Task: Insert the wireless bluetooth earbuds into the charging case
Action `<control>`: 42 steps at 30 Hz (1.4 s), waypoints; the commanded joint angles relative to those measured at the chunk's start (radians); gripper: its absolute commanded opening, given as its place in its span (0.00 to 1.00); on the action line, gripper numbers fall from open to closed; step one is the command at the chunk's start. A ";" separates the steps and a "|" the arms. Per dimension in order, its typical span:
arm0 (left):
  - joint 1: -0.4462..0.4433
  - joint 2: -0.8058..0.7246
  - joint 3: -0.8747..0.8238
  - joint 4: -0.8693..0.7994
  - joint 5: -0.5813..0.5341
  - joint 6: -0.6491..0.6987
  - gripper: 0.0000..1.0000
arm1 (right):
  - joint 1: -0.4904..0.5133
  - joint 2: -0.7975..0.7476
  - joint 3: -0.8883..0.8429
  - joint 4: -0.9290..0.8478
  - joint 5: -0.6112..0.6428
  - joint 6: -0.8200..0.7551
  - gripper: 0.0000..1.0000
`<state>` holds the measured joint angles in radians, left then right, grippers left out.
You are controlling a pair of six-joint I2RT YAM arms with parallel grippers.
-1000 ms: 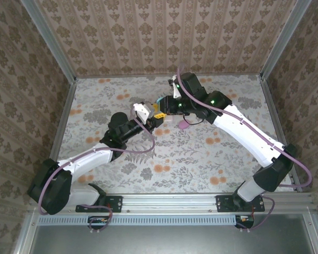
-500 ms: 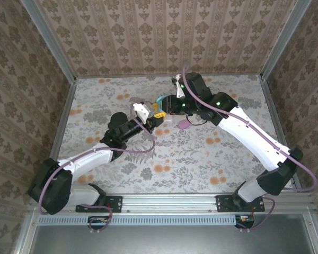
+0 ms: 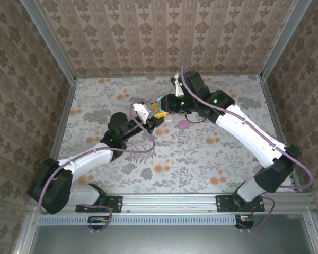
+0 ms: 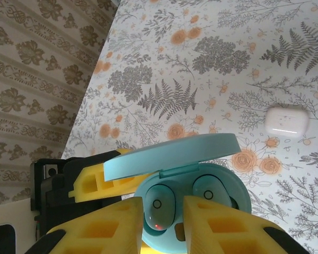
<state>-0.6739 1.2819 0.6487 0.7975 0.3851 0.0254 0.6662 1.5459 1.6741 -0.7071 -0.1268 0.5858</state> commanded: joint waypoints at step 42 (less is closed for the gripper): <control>-0.019 0.106 0.051 0.092 0.151 -0.084 0.34 | -0.341 -0.321 -0.629 0.574 -0.529 0.376 0.65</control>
<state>-0.6865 1.3838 0.6960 0.7853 0.5491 -0.0067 0.3508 1.2541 1.1149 -0.4370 -0.4786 0.7528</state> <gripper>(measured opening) 0.341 0.650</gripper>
